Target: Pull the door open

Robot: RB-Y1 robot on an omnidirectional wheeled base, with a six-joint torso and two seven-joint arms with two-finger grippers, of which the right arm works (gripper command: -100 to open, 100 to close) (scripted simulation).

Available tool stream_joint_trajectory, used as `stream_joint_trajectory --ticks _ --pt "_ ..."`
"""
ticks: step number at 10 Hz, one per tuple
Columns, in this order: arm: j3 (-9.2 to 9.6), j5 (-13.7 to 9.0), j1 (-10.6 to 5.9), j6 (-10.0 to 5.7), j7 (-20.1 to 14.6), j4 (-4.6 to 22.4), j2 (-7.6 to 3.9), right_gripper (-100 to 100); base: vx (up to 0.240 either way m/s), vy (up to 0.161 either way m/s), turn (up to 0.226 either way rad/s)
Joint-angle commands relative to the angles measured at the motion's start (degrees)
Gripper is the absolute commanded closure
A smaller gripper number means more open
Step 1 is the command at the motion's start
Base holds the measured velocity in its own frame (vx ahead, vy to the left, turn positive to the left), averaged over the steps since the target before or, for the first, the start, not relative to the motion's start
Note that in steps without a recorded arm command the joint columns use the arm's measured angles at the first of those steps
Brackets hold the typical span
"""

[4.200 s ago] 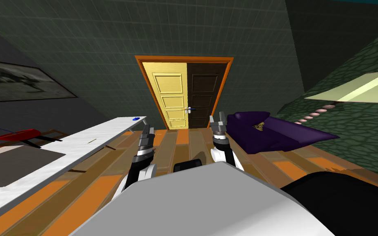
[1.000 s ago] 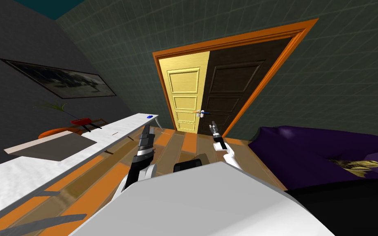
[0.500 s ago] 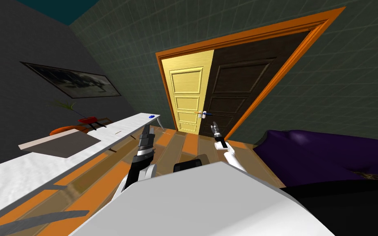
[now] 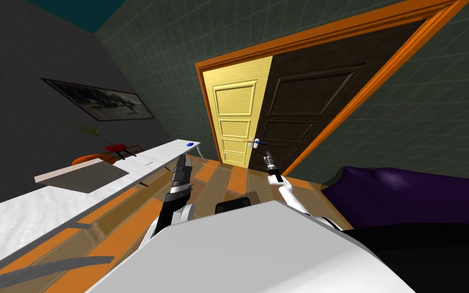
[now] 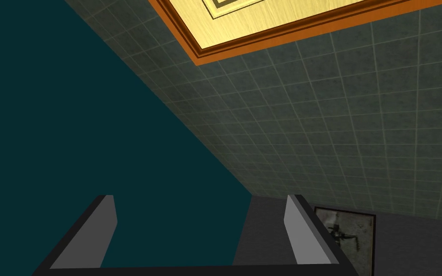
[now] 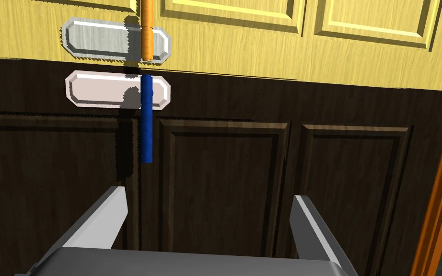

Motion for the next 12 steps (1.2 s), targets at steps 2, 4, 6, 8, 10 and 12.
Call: stream_joint_trajectory --ticks 2,4,6,8,10,12 --pt "-1.33 -1.16 -2.31 -0.19 -0.09 4.91 -1.78 -100 0.082 -0.016 0.112" --pt "-1.84 -1.59 -3.22 -0.21 -0.08 7.59 -2.38 -100 0.059 -0.015 0.042" --pt "-2.34 -2.01 -4.13 -0.23 -0.06 9.96 -2.98 -100 0.044 -0.008 0.045" --pt "-2.84 -2.44 -5.04 -0.25 -0.05 12.05 -3.59 -100 0.048 -0.008 0.048" --pt "-3.80 -3.24 -6.77 -0.29 -0.02 16.01 -4.72 -100 0.089 -0.021 0.109" --pt "-4.71 -4.01 -8.42 -0.33 0.01 19.42 -5.80 -100 0.095 -0.028 0.084"
